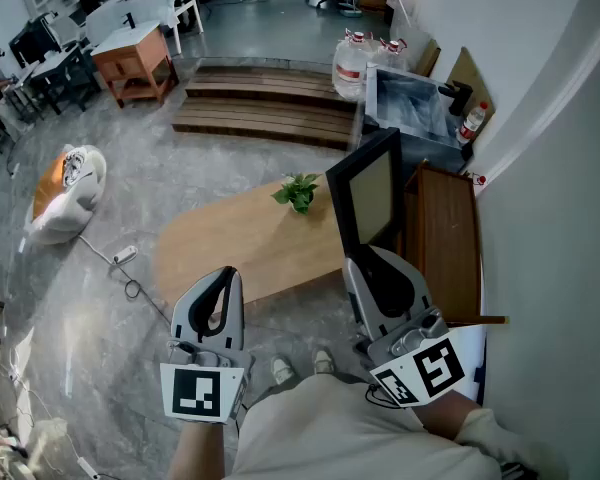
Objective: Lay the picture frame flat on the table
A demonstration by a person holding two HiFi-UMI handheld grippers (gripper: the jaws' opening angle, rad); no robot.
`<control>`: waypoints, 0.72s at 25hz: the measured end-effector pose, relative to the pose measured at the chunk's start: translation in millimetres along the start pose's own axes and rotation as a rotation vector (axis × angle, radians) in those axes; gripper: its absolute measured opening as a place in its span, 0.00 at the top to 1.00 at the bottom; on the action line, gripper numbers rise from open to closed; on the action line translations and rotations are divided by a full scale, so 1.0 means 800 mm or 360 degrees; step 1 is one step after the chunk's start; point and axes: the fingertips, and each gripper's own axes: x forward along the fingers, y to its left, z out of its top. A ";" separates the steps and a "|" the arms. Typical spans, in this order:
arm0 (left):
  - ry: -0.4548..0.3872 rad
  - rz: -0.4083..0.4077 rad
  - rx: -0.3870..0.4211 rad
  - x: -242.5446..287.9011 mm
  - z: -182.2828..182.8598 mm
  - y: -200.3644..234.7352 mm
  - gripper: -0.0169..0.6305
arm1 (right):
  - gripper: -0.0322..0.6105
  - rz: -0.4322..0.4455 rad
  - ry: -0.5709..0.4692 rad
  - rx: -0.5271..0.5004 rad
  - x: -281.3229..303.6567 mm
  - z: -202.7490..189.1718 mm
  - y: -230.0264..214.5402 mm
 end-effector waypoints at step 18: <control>0.0085 0.0056 -0.0024 0.005 -0.018 -0.003 0.96 | 0.88 0.0037 0.0040 0.0039 0.002 -0.013 -0.012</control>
